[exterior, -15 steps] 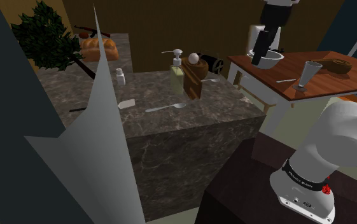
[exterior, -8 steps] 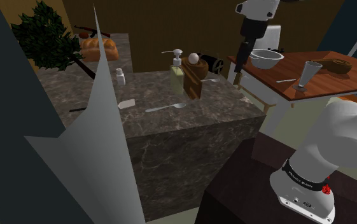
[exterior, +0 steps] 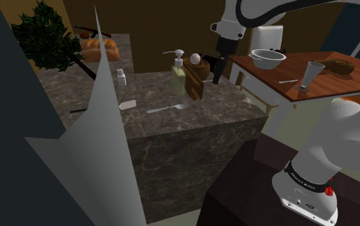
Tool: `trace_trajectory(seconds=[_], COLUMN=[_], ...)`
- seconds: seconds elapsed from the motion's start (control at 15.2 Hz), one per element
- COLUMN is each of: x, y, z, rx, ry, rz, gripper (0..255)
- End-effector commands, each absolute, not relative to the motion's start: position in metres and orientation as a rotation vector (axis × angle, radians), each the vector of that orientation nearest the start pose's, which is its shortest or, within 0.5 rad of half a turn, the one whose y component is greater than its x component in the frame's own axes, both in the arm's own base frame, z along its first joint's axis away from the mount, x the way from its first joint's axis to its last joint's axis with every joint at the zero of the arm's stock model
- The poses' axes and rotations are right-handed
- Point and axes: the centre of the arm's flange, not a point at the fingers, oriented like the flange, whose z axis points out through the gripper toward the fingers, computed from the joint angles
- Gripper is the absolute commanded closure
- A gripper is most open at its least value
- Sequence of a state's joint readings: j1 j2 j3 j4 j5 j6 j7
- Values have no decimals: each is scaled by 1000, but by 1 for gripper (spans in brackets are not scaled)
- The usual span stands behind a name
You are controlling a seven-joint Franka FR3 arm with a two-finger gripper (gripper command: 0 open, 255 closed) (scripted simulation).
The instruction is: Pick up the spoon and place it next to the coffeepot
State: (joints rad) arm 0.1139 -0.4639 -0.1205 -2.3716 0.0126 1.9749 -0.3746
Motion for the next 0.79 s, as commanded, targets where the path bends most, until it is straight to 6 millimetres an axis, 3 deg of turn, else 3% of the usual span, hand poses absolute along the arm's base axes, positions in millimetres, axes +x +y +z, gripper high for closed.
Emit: trace_trajectory(seconds=[0.0,0.73], x=[436,536], y=[0,55], z=[489,410], rx=[-3003,-2820], ry=[-640,-967], rz=[-133,-202], gripper=[0,0])
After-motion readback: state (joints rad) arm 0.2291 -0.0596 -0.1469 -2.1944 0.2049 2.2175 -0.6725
